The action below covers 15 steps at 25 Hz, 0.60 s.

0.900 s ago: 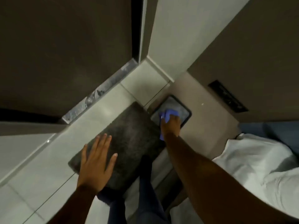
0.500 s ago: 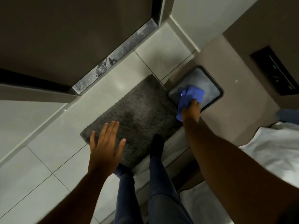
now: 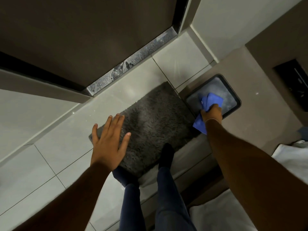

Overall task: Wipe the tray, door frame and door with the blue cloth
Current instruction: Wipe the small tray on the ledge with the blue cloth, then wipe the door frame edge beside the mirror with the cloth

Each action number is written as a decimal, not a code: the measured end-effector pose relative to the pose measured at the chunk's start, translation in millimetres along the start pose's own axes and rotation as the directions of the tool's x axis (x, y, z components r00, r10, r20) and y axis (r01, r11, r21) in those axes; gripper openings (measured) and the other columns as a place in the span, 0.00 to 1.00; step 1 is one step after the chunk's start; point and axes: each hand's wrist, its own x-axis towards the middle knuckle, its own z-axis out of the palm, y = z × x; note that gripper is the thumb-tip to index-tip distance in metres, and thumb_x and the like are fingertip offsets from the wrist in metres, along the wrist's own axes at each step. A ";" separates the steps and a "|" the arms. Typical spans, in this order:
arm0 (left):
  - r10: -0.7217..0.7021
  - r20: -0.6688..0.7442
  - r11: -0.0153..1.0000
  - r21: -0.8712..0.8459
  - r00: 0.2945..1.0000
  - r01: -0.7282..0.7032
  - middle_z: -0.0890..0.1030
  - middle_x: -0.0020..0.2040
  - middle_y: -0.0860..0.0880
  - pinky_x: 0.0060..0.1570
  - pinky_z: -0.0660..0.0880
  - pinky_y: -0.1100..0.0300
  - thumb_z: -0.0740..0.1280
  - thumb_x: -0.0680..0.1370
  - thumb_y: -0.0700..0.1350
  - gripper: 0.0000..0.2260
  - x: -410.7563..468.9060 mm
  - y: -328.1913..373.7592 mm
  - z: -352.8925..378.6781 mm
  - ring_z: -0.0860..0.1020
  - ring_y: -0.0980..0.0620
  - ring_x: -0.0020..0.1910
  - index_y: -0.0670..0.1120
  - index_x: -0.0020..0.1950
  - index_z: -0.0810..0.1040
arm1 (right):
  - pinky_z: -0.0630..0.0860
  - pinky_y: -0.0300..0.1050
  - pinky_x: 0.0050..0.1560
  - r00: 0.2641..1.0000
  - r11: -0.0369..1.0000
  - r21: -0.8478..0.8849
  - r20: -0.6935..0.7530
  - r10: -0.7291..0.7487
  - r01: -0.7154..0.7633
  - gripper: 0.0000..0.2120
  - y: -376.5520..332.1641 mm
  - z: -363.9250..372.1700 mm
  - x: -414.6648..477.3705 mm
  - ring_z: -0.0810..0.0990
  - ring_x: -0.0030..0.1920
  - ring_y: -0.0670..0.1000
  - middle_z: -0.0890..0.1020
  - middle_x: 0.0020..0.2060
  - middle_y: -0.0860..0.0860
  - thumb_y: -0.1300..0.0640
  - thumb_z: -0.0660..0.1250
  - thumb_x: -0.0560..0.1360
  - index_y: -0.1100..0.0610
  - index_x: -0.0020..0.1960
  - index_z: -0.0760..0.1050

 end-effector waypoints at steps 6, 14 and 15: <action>-0.051 -0.002 0.998 0.038 0.999 0.051 0.52 0.90 0.53 0.84 0.36 0.40 0.44 0.85 0.66 0.34 -22.3 0.2 -23.9 0.46 0.53 0.88 0.55 0.89 0.50 | 0.76 0.62 0.71 0.993 0.993 0.044 -0.062 -0.104 0.107 0.21 -5.1 -29.8 -25.5 0.79 0.67 0.67 0.80 0.66 0.63 0.54 0.69 0.84 0.63 0.73 0.72; -0.174 -0.462 0.967 0.084 0.869 0.239 0.42 0.89 0.58 0.81 0.28 0.50 0.47 0.85 0.66 0.31 -63.1 2.2 -254.2 0.42 0.52 0.88 0.61 0.88 0.45 | 0.77 0.41 0.39 0.795 0.719 0.341 -0.212 -0.569 0.605 0.05 -153.8 -121.4 -229.0 0.85 0.35 0.53 0.84 0.34 0.49 0.58 0.73 0.81 0.54 0.47 0.86; -0.182 -0.570 0.961 0.072 0.802 0.269 0.50 0.89 0.55 0.82 0.35 0.49 0.52 0.85 0.64 0.32 -70.5 -4.8 -294.8 0.49 0.51 0.88 0.58 0.88 0.54 | 0.77 0.41 0.43 0.751 0.664 0.353 -0.258 -0.608 0.659 0.02 -188.2 -134.6 -262.1 0.87 0.40 0.56 0.85 0.37 0.49 0.59 0.77 0.79 0.53 0.48 0.87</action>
